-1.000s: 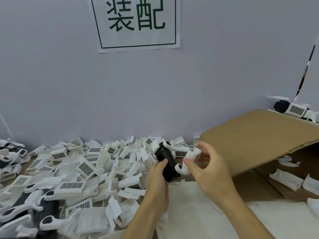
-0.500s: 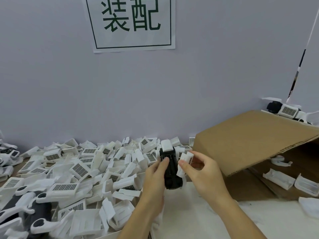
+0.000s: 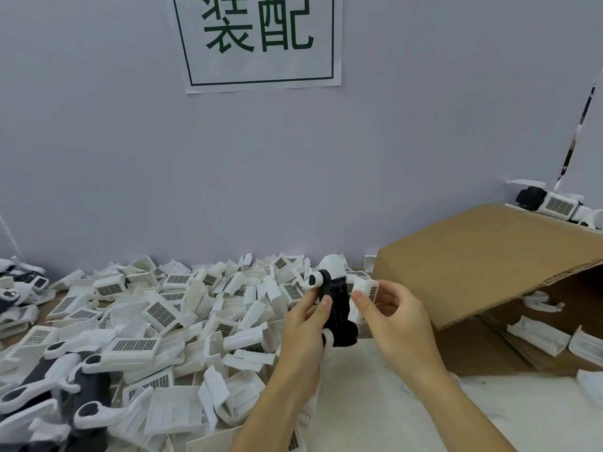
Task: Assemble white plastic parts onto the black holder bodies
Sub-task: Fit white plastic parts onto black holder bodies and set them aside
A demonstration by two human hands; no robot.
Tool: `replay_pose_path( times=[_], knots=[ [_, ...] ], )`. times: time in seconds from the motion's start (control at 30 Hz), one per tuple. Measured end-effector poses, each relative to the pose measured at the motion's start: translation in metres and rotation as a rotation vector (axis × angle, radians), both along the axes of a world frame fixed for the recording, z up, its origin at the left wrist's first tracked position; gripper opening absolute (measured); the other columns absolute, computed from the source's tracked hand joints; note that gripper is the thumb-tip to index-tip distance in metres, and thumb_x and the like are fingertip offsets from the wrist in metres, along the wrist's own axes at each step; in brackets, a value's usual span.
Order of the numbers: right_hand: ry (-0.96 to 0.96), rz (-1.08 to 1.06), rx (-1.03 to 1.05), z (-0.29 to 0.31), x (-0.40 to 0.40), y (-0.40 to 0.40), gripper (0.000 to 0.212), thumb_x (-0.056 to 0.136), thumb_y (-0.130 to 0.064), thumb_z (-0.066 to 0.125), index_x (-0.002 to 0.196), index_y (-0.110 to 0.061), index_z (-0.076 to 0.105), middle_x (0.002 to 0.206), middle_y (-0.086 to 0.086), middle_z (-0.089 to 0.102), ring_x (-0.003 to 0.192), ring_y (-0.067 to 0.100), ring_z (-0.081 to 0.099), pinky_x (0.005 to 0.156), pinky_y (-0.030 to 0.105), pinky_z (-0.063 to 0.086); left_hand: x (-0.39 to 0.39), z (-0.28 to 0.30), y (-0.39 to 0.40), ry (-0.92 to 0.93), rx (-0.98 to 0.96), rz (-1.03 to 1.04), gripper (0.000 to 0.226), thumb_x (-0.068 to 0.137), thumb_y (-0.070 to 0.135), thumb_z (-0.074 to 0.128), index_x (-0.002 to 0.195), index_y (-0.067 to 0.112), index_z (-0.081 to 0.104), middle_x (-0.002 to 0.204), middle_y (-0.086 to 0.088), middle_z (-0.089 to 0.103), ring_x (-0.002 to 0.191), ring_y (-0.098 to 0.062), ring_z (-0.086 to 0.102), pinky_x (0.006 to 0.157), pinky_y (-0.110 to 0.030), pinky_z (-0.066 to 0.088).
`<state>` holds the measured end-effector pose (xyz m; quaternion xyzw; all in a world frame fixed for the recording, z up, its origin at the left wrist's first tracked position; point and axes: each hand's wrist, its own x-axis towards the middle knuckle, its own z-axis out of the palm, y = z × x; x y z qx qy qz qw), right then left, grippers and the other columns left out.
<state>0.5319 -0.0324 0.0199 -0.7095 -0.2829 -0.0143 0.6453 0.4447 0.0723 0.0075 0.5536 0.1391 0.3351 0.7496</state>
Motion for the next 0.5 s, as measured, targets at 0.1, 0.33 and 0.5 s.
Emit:
replay_pose_path(
  times=[0.1,0.33,0.5],
  knots=[
    [-0.025,0.003,-0.031,0.0003,-0.0019,0.0002,0.037,0.079,-0.038,0.081,0.109,-0.020,0.070,0.091,-0.011,0.074,0.084,0.002,0.068,0.083,0.034,0.058,0.0002,0.0007,-0.0006,-0.007,0.005,-0.016,0.033,0.105,0.014,0.050,0.103,0.029,0.080,0.110,-0.011,0.076,0.100,-0.022,0.073,0.072,-0.033,0.060],
    [-0.121,0.017,-0.064,-0.0027,-0.0032,0.0021,0.031,0.080,-0.038,0.081,0.106,-0.023,0.073,0.082,-0.020,0.073,0.080,-0.006,0.066,0.067,0.008,0.049,-0.0020,0.0023,-0.0015,0.031,0.063,-0.079,0.042,0.106,0.010,0.043,0.106,0.033,0.078,0.114,-0.003,0.076,0.110,-0.017,0.071,0.089,-0.029,0.057],
    [-0.128,-0.001,-0.062,-0.0022,-0.0028,0.0027,0.027,0.083,-0.041,0.078,0.106,-0.028,0.071,0.088,-0.016,0.073,0.083,-0.006,0.065,0.073,0.016,0.052,-0.0011,0.0014,-0.0021,0.032,0.071,-0.132,0.054,0.105,0.005,0.038,0.099,0.037,0.080,0.102,0.009,0.078,0.094,-0.008,0.075,0.069,-0.017,0.057]
  ],
)
